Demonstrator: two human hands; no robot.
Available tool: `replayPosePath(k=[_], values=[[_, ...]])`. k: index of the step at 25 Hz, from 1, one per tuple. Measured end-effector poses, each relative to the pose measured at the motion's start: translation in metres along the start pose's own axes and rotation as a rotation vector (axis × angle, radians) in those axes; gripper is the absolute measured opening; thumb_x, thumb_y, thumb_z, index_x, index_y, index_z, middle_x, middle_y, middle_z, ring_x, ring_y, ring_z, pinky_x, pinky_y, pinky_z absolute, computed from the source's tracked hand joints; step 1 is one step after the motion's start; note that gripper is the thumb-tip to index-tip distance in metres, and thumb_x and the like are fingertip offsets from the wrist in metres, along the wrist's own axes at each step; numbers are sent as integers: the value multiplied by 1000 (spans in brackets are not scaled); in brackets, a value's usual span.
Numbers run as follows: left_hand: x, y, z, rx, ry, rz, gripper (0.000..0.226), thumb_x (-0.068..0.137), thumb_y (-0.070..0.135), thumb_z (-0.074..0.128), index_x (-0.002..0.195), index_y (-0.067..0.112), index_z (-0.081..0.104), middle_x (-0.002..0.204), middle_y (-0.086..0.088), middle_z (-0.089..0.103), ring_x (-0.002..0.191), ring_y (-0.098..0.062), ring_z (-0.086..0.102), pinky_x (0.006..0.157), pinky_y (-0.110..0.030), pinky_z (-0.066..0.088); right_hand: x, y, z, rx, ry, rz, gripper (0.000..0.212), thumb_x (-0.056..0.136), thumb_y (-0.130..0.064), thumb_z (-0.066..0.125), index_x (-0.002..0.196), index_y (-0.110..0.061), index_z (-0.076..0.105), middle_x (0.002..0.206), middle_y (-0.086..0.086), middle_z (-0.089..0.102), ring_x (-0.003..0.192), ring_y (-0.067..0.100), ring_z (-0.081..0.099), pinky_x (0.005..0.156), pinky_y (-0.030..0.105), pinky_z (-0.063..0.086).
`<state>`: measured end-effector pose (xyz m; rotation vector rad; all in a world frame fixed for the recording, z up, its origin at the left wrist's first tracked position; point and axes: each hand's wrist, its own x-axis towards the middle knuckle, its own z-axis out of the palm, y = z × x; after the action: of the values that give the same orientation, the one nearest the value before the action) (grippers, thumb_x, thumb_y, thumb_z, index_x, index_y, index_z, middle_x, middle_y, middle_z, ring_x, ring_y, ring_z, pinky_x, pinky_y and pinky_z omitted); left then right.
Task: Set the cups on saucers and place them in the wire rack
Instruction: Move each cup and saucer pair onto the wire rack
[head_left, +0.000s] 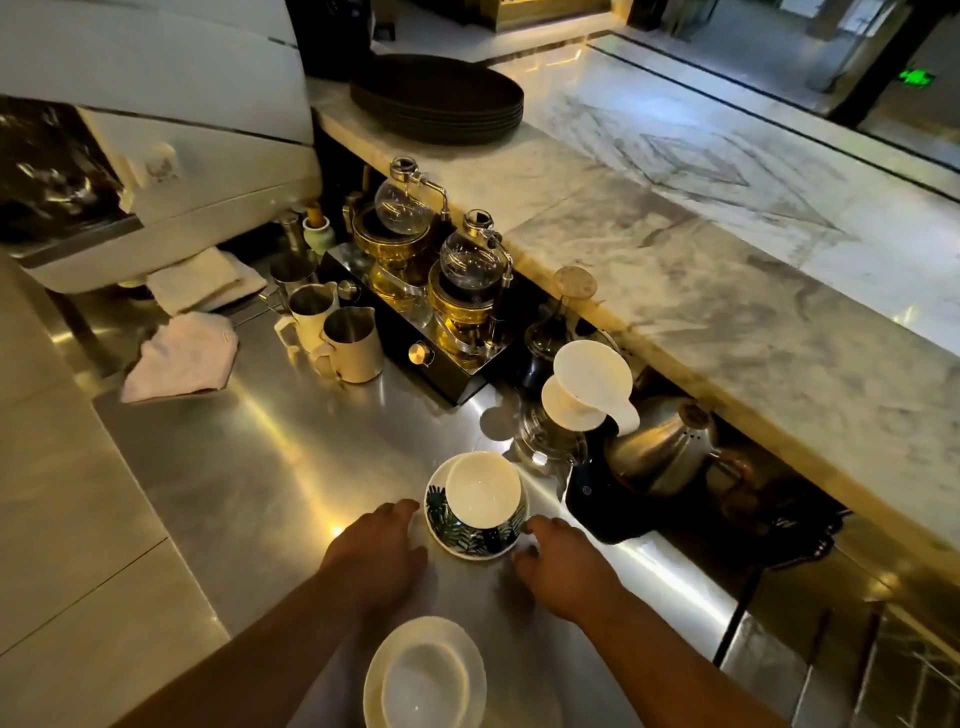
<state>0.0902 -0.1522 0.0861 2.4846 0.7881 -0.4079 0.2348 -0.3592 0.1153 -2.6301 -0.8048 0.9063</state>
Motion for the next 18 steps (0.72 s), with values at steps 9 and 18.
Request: replayPosePath(k=[9,18], values=[[48,4,5,-214,12,-46,39,87,50,49,122,33,51,111,1,73,98,-24,69,74,-34,49,75,8,11,267,29,145,35,90,-24,60,124,-22,51,109,4,69,97,26,65,80,34,53],[47,9,20,-526,-10,-206,32,84,44,58,115,45,49,90,6,75,72,-20,74,72,-45,63,80,15,19,430,7,147,27,93,-31,52,118,-38,47,89,-3,64,84,27,70,78,47,63]])
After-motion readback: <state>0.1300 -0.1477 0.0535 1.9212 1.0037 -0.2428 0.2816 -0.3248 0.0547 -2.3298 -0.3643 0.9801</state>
